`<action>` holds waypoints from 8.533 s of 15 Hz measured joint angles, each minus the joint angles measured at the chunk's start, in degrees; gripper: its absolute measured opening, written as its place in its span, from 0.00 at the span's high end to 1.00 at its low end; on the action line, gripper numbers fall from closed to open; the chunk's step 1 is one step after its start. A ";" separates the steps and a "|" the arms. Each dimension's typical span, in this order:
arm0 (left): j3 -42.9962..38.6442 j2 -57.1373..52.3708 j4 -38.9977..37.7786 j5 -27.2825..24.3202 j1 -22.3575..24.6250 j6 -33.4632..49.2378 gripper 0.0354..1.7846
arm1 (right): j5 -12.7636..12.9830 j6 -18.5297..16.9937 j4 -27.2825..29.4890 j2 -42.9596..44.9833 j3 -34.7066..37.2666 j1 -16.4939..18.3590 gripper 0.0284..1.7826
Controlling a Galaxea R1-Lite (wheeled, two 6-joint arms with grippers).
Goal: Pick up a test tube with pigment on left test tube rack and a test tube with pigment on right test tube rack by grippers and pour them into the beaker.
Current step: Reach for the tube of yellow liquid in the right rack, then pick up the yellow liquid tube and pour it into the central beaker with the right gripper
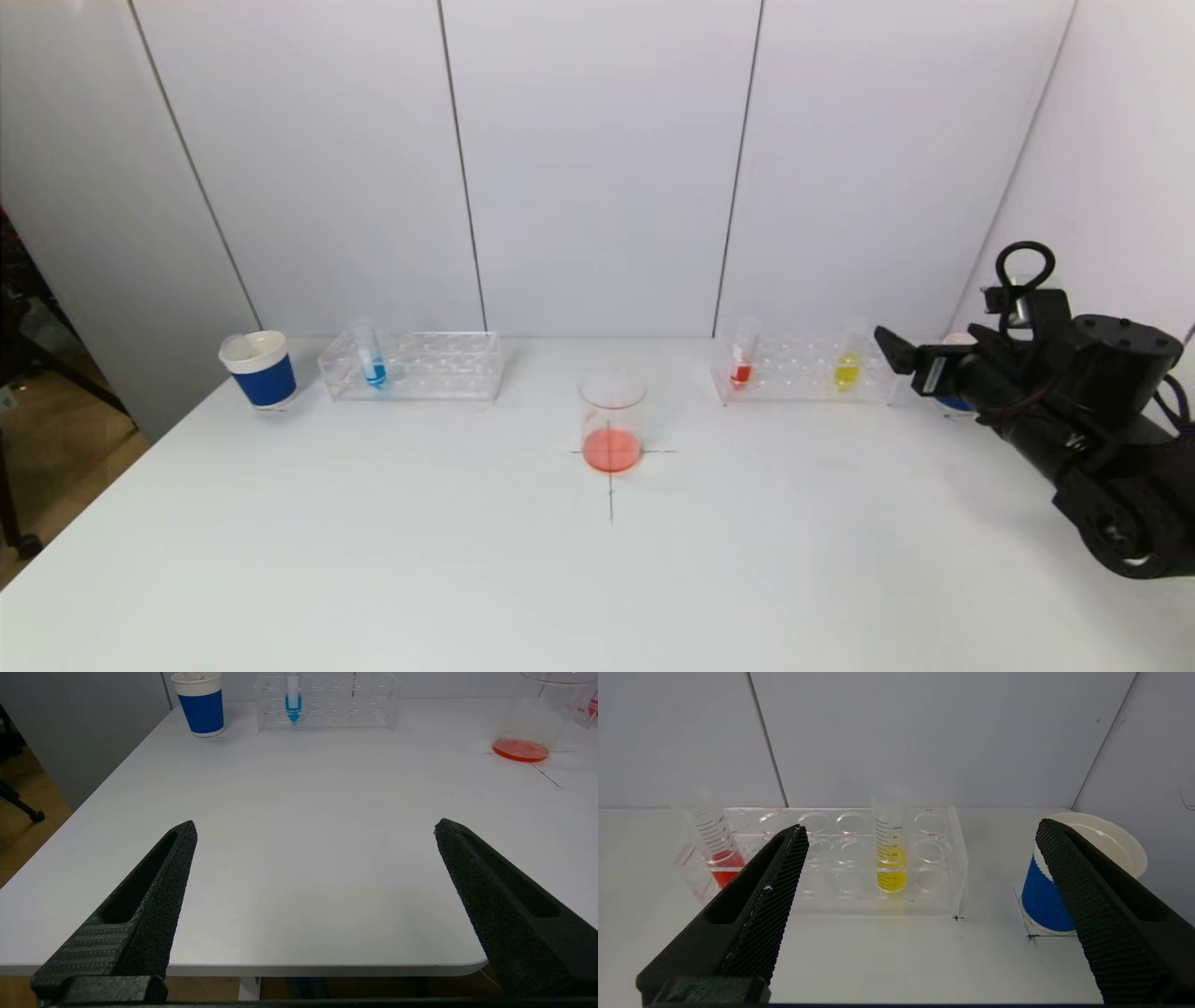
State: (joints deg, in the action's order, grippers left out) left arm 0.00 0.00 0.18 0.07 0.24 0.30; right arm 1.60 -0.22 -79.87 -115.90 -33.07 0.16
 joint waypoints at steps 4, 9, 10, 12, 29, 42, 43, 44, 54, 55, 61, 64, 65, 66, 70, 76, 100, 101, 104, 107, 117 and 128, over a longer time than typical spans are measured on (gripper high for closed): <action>0.00 0.00 0.00 0.00 0.05 0.02 0.00 | 0.09 -0.83 -0.83 -6.10 -4.68 0.02 0.01; 0.00 0.02 0.00 0.00 0.00 0.02 0.01 | 1.60 -1.71 -0.77 -11.20 -10.19 0.22 0.01; 0.00 0.02 0.00 0.00 0.00 0.00 0.00 | 1.62 -1.71 -0.72 -11.97 -10.91 0.26 0.01; 0.00 0.02 0.00 0.00 0.00 0.02 0.00 | 1.62 -1.65 -0.69 -13.37 -12.29 0.28 0.01; 0.00 0.05 0.00 0.00 -0.04 0.00 0.00 | 1.73 -0.90 0.44 -18.40 -18.25 -0.84 0.01; 0.00 0.07 0.00 0.00 0.00 0.02 0.00 | 1.73 -0.79 2.62 -20.24 -23.26 -0.87 0.01; 0.00 0.10 0.00 0.00 0.00 0.02 0.00 | 1.73 -0.68 3.04 -20.54 -23.76 -0.90 0.01; 0.00 0.10 -0.02 0.00 0.02 0.02 0.00 | 1.79 -0.68 3.30 -20.85 -24.22 -1.00 0.01; 0.00 0.10 -0.02 0.00 0.00 0.00 0.01 | 1.82 -0.55 2.95 -21.81 -24.31 -1.61 0.01; 0.00 0.10 0.00 0.00 0.02 0.00 0.00 | 1.82 -0.55 2.91 -21.83 -24.26 -1.61 0.01; 0.00 0.10 0.00 0.00 0.02 0.00 0.00 | 1.82 -0.13 2.83 -22.00 -24.31 -1.61 0.01; 0.00 0.10 0.00 0.00 0.00 0.00 0.01 | 1.82 -0.11 2.80 -22.06 -24.33 -1.65 0.01; 0.00 0.10 0.00 0.00 0.00 0.00 0.01 | 1.82 -0.11 2.80 -22.06 -24.37 -1.65 0.01; 0.00 0.10 0.00 0.00 0.02 0.00 0.01 | 1.82 -0.11 2.83 -22.09 -24.44 -1.65 0.01; 0.00 0.10 0.00 0.00 0.05 0.02 0.01 | 1.82 0.09 3.02 -22.09 -24.56 -1.61 0.11; 0.00 0.10 0.00 0.02 0.00 0.02 0.00 | 1.79 0.12 3.04 -22.11 -24.66 -1.56 0.65; 0.00 0.10 0.00 0.00 -0.22 0.02 0.00 | 1.78 3.30 16.18 -10.37 -28.26 -1.54 0.75; 0.00 0.10 0.00 -0.02 -0.22 0.02 0.01 | 1.60 3.38 18.14 -9.07 -29.07 -1.56 0.75; 0.00 0.10 0.00 -0.02 -0.22 -0.01 0.01 | 1.04 3.38 26.01 -4.44 -32.80 -1.54 0.75; 0.00 0.10 -0.02 0.00 -0.24 0.00 0.00 | 0.68 3.35 36.49 -0.09 -38.39 -1.97 0.75; 0.00 0.10 0.00 0.00 -0.24 0.00 0.00 | -2.63 2.63 77.13 4.07 -68.57 -10.48 0.75; 0.00 0.10 0.00 0.00 -0.24 0.00 0.00 | -23.26 19.01 77.90 -4.67 -78.97 -15.03 0.75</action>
State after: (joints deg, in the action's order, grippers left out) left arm 0.00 0.10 0.18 0.07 0.00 0.30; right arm -21.66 18.79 -1.97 -120.56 -112.04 -14.87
